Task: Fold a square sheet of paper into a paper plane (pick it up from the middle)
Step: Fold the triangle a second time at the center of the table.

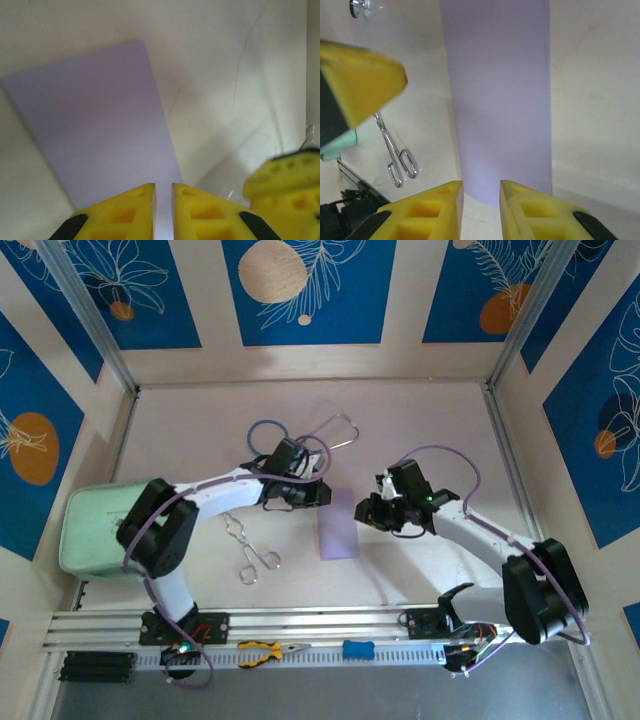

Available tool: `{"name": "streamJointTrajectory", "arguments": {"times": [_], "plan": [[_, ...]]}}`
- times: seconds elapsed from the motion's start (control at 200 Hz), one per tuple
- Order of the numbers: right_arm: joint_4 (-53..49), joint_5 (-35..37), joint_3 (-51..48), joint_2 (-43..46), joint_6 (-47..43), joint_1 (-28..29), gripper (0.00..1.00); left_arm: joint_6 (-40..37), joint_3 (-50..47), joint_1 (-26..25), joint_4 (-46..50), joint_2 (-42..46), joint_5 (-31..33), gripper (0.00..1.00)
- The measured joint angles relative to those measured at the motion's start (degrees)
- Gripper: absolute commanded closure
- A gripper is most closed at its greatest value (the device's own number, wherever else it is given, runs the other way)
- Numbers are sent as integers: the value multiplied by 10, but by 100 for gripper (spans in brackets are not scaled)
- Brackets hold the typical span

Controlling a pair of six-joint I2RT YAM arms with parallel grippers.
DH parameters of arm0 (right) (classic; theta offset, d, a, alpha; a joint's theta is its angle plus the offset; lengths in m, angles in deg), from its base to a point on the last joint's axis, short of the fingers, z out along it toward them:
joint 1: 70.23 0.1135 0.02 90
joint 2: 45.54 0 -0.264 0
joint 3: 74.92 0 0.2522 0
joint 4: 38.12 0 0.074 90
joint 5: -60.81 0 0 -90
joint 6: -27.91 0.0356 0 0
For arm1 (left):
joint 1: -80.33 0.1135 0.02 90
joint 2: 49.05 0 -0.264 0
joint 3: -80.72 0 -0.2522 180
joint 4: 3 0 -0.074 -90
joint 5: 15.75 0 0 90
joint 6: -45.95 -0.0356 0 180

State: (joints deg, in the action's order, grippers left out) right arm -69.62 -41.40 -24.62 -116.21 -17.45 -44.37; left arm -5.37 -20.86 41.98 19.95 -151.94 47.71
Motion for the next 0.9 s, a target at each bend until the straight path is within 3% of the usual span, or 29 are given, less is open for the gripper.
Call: {"name": "streamJointTrajectory", "arguments": {"times": [0.27,0.9], "plan": [[48,-8,-92,27,87,9,71,-11,57,36,-12,-82,-19,81],[92,-8,-100,-1,114,20,69,-13,40,48,-82,-117,-101,81]]}}
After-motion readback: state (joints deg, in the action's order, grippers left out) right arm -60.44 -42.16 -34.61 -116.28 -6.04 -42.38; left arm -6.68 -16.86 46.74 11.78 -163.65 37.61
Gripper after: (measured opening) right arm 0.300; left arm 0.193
